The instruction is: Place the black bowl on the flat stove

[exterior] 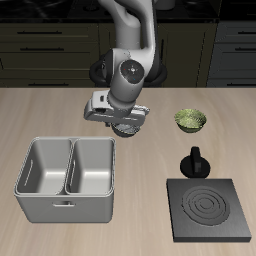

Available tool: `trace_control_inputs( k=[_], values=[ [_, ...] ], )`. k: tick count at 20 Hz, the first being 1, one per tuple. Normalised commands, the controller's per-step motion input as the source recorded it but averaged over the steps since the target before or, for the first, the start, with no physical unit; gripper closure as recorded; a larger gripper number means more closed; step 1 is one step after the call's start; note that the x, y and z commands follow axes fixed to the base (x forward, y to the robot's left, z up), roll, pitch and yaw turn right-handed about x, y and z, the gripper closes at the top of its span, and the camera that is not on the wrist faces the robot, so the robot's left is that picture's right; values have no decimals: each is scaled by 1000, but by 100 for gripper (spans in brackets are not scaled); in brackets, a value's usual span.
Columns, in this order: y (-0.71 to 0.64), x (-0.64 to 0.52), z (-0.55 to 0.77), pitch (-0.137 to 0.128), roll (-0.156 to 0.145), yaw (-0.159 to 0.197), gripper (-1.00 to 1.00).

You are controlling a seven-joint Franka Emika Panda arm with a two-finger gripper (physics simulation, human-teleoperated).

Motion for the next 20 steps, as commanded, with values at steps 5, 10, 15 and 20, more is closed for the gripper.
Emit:
trace_control_inputs(
  k=[5,10,15,20],
  values=[
    [76,33,247,-42,33,-2,100],
    [133,77,396,-67,48,11,100],
    [99,93,456,-68,30,25,100],
    [92,56,543,-87,38,43,100]
  ],
)
